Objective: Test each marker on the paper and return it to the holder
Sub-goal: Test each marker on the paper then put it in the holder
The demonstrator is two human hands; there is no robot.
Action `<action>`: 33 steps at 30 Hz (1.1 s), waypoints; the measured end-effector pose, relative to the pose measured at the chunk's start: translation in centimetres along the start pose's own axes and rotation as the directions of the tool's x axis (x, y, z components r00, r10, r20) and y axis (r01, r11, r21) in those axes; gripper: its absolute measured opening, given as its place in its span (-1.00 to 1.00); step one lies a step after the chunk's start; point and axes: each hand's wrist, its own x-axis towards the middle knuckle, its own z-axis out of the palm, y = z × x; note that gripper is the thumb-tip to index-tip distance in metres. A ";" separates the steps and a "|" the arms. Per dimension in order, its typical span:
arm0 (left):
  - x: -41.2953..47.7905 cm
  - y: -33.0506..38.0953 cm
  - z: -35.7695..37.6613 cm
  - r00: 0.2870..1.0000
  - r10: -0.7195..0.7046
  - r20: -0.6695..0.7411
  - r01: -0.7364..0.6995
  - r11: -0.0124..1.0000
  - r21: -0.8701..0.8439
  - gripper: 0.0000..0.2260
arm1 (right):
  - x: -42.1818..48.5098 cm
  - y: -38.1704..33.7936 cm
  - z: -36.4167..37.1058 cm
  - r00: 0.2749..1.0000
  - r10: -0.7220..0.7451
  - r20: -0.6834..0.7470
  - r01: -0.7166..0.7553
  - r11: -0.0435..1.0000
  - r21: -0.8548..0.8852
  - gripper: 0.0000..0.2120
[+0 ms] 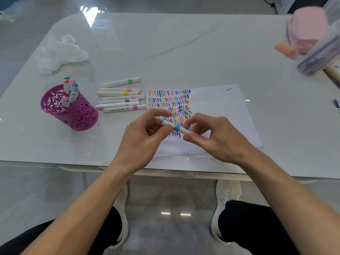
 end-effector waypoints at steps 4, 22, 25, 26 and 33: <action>-0.4 -0.6 0.8 0.998 0.059 0.038 -0.067 0.956 0.286 -0.91 | 0.0 0.2 0.5 0.996 -0.092 0.017 0.093 0.982 -0.167 -0.90; -0.9 -0.5 1.2 0.995 -0.098 0.035 0.089 0.975 0.206 -0.89 | -0.6 0.9 2.9 0.963 -0.269 -0.022 0.226 0.847 -0.481 -0.64; -1.0 -0.5 1.2 0.990 -0.133 0.048 0.124 0.980 0.155 -0.89 | -0.7 1.1 2.9 0.957 -0.288 -0.034 0.232 0.831 -0.506 -0.63; -1.0 -0.5 1.2 0.989 -0.142 0.051 0.134 0.981 0.143 -0.89 | -0.7 1.1 3.0 0.956 -0.290 -0.034 0.231 0.824 -0.517 -0.62; -0.5 -0.9 0.6 0.985 -0.164 -0.047 0.169 0.976 0.134 -0.94 | -0.5 1.1 0.9 0.991 -0.082 -0.107 0.031 0.909 -0.415 -0.68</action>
